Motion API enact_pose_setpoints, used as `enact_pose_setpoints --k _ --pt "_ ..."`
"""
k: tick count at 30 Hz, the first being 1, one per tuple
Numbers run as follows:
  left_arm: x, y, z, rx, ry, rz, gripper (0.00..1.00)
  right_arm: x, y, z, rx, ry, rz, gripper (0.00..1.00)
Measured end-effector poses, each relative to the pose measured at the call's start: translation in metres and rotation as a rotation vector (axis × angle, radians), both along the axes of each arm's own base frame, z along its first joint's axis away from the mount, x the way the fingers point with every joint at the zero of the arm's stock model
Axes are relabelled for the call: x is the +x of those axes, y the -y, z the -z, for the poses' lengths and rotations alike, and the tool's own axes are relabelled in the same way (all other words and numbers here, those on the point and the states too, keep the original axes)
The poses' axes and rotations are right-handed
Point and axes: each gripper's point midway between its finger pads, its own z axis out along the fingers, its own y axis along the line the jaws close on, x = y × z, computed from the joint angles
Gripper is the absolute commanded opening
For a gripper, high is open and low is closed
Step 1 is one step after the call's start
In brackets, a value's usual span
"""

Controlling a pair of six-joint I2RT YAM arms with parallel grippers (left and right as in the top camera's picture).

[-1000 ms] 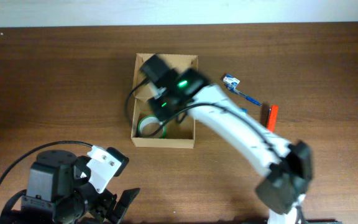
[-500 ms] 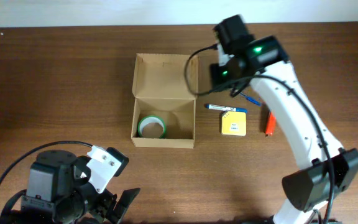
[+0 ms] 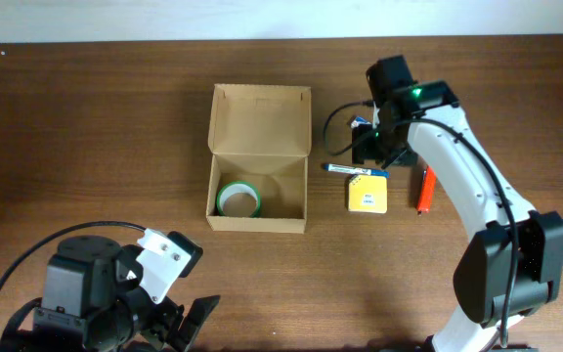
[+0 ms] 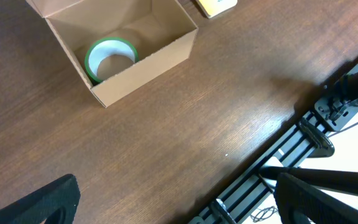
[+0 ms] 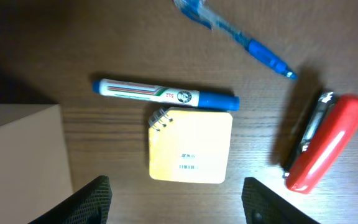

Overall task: Pack container
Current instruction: 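Move the right gripper to the yellow sticky-note pad and grasp it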

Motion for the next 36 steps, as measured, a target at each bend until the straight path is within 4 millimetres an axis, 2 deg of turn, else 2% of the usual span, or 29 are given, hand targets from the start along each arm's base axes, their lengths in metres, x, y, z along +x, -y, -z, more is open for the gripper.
enact_pose_setpoints --k 2,4,5,7,11,16,19,24,29,36 --pt "0.0 0.0 0.0 0.0 0.0 0.0 1.0 -0.006 0.001 0.011 -0.001 -0.02 0.029 0.71" --pt "0.0 0.0 0.0 0.0 0.001 0.0 1.0 -0.013 0.003 0.022 0.002 -0.045 0.09 0.84" --pt "0.0 0.0 0.0 0.0 0.0 0.0 0.99 -0.015 0.004 0.026 0.004 -0.054 0.121 0.87" --pt "0.0 0.0 0.0 0.0 0.0 0.0 1.0 -0.018 0.004 0.034 0.011 -0.062 0.187 0.99" --pt "0.0 0.0 0.0 0.0 0.0 0.0 1.0 -0.024 0.006 0.044 0.02 -0.079 0.294 0.99" --pt "0.0 0.0 0.0 0.0 0.0 0.0 0.99 -0.026 0.004 0.045 0.036 -0.091 0.359 0.99" --pt "0.0 0.0 0.0 0.0 0.0 0.0 1.0 -0.033 0.003 0.046 0.049 -0.127 0.433 0.99" --pt "0.0 0.0 0.0 0.0 0.0 0.0 1.0 -0.043 0.004 0.05 0.062 -0.165 0.673 0.99" --pt "0.0 0.0 0.0 0.0 0.0 0.0 0.99 -0.057 0.004 0.066 0.071 -0.208 0.931 0.99" --pt "0.0 0.0 0.0 0.0 0.0 0.0 1.0 -0.046 0.0 0.083 0.146 -0.16 1.122 0.99"
